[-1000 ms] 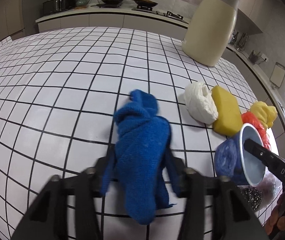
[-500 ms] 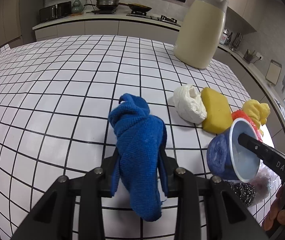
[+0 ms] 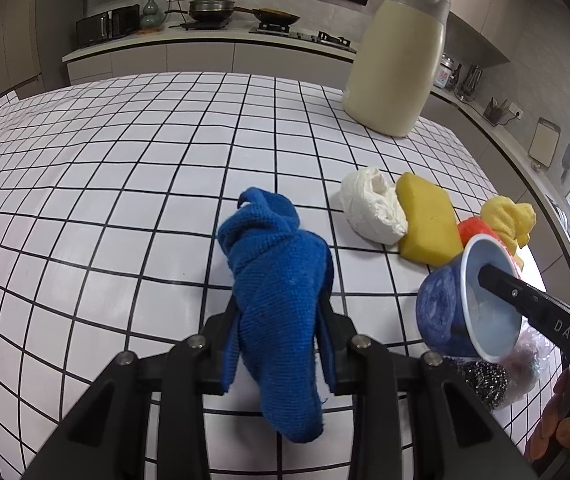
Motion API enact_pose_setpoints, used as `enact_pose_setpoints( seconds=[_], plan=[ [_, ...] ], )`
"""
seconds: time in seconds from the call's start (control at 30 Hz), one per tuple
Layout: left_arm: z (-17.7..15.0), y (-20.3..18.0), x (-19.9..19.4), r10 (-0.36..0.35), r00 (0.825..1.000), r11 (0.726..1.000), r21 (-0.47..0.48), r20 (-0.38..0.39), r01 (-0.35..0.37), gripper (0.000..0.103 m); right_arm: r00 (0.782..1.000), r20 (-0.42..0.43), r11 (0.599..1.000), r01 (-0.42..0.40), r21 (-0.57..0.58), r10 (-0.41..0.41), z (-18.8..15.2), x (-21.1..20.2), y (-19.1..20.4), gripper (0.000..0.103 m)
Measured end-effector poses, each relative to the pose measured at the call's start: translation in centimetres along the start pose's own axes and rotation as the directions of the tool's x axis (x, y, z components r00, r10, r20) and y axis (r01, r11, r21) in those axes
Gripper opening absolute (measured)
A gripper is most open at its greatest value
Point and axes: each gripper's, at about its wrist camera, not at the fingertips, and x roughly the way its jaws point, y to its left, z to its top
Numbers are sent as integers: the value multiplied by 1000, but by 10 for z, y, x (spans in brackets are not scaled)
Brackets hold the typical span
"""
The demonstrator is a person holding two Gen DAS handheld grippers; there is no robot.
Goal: Collect trash
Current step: 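Carry the cloth and bowl over the black bin and open both tools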
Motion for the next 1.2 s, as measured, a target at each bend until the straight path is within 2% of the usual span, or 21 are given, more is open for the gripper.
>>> enact_pose_setpoints(
  seconds=[0.27,0.67,0.9,1.2],
  plan=[
    [2,-2,-16,-11,999,1000,2,36,11,34,1000,25,1000,-5,3,5,0,-11,1,9],
    [-1,-22,-47,-39,994,999,9,97,38,34,993,106,998,-52,28,49,1,-55,-7,9],
    [-13,-69,-63,-39,991,999,37,128,34,34,987,149,996,-75,50,67,-8,-86,-40,9],
    [-33,-169,-80,-77,987,994,85,144,65,34,982,182,993,-72,94,54,-28,-141,-131,9]
  ],
)
